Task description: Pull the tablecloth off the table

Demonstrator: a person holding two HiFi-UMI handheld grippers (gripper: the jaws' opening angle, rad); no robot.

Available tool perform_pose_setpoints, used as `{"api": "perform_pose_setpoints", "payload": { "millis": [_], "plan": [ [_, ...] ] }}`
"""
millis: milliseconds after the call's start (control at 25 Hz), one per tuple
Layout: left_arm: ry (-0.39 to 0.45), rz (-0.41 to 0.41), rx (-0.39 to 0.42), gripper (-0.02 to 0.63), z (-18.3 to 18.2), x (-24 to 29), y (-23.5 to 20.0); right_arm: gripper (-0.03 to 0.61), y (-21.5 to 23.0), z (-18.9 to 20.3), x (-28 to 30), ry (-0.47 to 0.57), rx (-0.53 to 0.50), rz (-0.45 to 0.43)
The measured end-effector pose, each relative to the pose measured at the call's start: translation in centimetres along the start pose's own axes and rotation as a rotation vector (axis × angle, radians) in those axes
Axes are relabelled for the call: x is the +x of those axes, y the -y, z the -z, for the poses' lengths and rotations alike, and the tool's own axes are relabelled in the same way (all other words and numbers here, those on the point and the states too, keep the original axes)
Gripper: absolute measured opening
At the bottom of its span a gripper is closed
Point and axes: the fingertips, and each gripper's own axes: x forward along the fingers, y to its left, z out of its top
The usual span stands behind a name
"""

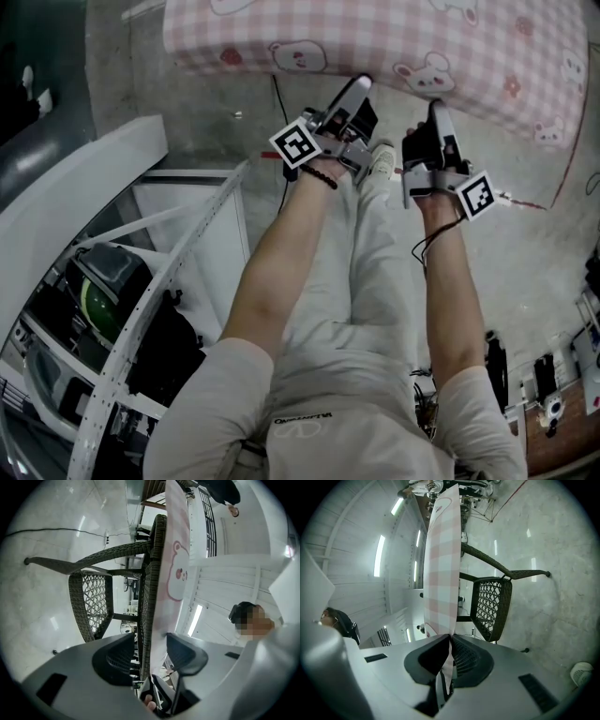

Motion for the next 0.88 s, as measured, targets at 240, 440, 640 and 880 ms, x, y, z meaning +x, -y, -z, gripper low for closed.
{"api": "perform_pose_setpoints", "payload": {
  "millis": [240, 440, 640, 880],
  "plan": [
    [0.02, 0.07, 0.004, 0.219, -0.4, 0.6, 1.1, 0.017, -0.2, 0.0, -0.5, -0.007, 0.011, -0.018],
    [0.024, 0.123, 0.002, 0.095, -0.1, 1.5, 2.4, 0.015, -0.6, 0.3, -0.7, -0.006, 0.023, -0.035],
    [0.016, 0.172, -0.012, 0.005, 0.4, 1.1, 3.8, 0.037, -0.3, 0.2, -0.7, 0.008, 0.042, -0.037],
    [-0.005, 0.21, -0.053, 0.003, 0.5, 1.1, 4.4, 0.192, -1.1, -0.1, -0.7, 0.038, 0.082, -0.108]
  ]
}}
